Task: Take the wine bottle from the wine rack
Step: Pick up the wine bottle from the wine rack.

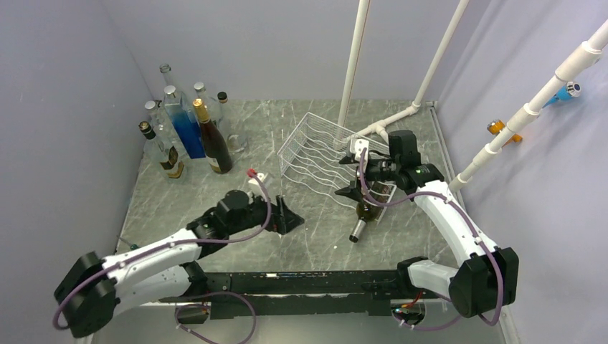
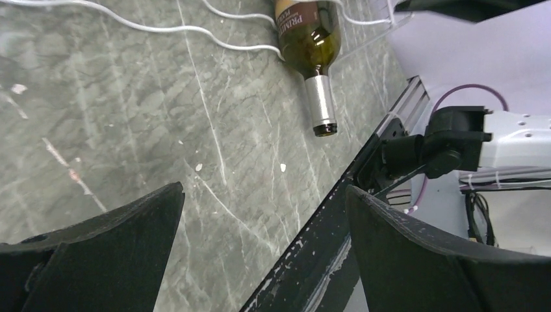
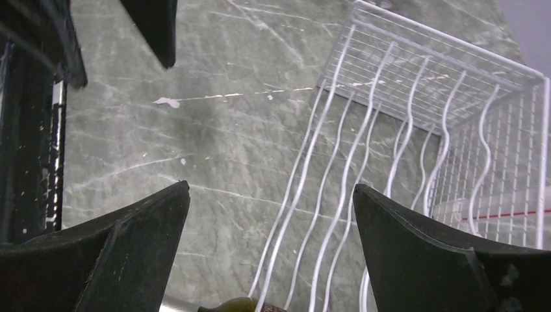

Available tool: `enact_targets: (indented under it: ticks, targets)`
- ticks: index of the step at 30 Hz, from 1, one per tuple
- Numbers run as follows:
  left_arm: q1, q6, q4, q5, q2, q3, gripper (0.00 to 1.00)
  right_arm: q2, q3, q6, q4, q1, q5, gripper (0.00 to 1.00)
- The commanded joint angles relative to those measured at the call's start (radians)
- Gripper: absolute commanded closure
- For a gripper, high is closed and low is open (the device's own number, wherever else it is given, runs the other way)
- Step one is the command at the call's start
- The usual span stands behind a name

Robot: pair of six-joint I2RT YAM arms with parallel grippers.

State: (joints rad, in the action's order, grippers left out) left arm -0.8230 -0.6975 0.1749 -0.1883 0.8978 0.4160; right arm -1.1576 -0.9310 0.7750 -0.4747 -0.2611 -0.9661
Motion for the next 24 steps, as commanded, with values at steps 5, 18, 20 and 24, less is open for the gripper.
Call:
enact_targets:
  ticks: [5,18,20,24]
  targets:
    - [-0.178,-0.015,0.344,0.184,0.286,0.091,0.01,0.035,-0.007,-0.139,0.137,0.023,0.051,0.00]
    - [-0.340,-0.134,0.422,0.404,0.621,0.254,0.01,0.045,0.015,-0.228,0.225,0.029,0.119,0.00]
    - [-0.353,-0.140,0.413,0.405,0.664,0.292,0.00,0.047,0.016,-0.233,0.231,0.031,0.124,0.00]
    - [-0.374,-0.136,0.380,0.413,0.722,0.350,0.01,0.048,0.021,-0.244,0.241,0.031,0.133,0.00]
